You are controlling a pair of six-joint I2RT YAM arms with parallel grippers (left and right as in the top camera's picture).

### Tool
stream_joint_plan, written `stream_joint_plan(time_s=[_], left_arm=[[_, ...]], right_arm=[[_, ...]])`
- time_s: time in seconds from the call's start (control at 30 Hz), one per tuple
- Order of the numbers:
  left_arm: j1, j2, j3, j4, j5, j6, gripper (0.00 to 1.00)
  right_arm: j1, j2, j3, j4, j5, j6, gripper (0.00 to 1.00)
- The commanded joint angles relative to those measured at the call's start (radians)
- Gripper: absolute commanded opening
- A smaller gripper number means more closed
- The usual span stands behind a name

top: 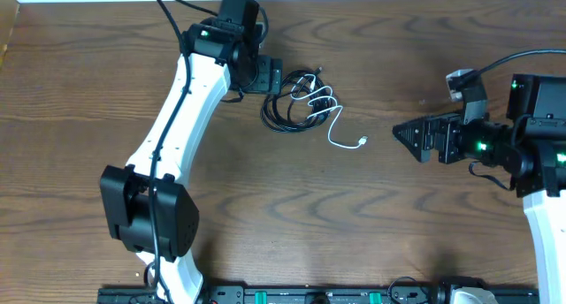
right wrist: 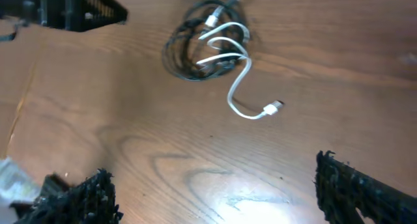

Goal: Untangle cables
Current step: 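Lower the left gripper onto the cable bundle and grasp it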

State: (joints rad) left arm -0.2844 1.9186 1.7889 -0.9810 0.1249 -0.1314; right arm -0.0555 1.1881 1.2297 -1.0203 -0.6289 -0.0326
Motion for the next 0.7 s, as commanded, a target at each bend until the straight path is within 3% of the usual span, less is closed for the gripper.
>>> stream_joint_plan(time_s=[0.0,0.3,0.67], left_arm=[[-0.003,0.066,0.019,0.035,-0.002,0.004,0.91],[-0.035,0.204,0.019,0.182,0.087,0.153,0.84],[-0.047,0.325,0.019,0.353,0.046,0.164,0.74]], right_arm=[[0.003,0.027,0.018,0.005,0.096,0.061,0.90],[0.003,0.109,0.018,0.016,0.100,0.064,0.93],[0.003,0.183,0.018,0.016,0.100,0.064,0.93]])
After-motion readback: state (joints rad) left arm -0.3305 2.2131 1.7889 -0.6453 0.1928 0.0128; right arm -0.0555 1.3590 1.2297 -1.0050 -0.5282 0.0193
